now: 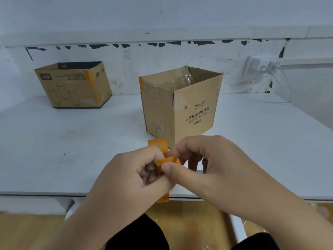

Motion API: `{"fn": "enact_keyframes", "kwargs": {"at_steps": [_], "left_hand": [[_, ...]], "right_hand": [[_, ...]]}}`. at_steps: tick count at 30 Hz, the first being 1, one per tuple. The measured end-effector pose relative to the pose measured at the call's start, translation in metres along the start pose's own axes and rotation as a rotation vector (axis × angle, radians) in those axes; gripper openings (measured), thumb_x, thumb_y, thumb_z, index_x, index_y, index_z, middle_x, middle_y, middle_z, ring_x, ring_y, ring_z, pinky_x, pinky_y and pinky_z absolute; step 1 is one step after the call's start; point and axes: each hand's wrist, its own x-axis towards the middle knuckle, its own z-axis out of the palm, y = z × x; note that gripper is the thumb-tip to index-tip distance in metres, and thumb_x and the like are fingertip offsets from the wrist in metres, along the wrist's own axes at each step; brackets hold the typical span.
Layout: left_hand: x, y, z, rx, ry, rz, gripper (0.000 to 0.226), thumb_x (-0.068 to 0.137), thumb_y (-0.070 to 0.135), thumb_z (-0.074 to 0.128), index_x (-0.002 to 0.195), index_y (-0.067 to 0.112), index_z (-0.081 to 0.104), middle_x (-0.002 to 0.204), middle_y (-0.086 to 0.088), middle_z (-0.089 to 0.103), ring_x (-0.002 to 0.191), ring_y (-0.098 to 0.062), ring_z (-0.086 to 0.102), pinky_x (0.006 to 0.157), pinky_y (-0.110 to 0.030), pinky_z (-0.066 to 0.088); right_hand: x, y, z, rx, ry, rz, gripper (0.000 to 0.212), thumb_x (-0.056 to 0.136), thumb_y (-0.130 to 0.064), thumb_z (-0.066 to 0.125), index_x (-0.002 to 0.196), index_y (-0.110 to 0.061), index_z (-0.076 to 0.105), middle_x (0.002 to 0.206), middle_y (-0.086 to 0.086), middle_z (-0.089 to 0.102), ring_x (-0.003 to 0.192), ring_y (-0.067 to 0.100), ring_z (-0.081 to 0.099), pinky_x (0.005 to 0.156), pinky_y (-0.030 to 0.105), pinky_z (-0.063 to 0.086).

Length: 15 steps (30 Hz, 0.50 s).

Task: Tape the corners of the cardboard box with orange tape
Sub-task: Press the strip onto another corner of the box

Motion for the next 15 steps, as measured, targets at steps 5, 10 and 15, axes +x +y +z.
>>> {"fn": "enact_keyframes", "kwargs": {"at_steps": [5,10,15], "left_hand": [[0.007,0.000,-0.010,0.018,-0.074,0.006,0.037,0.069,0.058,0.059,0.075,0.022,0.060,0.057,-0.002,0.052,0.051,-0.020,0.046,0.045,-0.027,0.035],[0.018,-0.002,-0.018,-0.068,-0.075,-0.025,0.031,0.073,0.059,0.057,0.078,0.031,0.069,0.057,0.006,0.056,0.050,-0.006,0.048,0.046,-0.010,0.034],[0.038,-0.005,-0.029,-0.150,-0.073,-0.074,0.024,0.072,0.058,0.070,0.076,0.035,0.073,0.058,0.005,0.063,0.049,-0.006,0.052,0.046,-0.015,0.041]], "right_hand": [[0.005,0.003,-0.005,0.041,-0.007,0.019,0.021,0.083,-0.043,0.061,0.075,-0.027,0.070,0.065,-0.009,0.065,0.045,0.000,0.045,0.044,0.010,0.034],[0.010,0.005,-0.013,0.060,-0.014,0.016,0.017,0.087,-0.040,0.063,0.076,-0.031,0.072,0.063,-0.010,0.065,0.050,-0.001,0.050,0.046,0.009,0.037],[0.020,0.000,-0.022,-0.009,0.041,-0.016,0.015,0.087,-0.038,0.061,0.078,-0.035,0.072,0.073,-0.017,0.067,0.068,-0.001,0.060,0.054,0.006,0.042]]}}
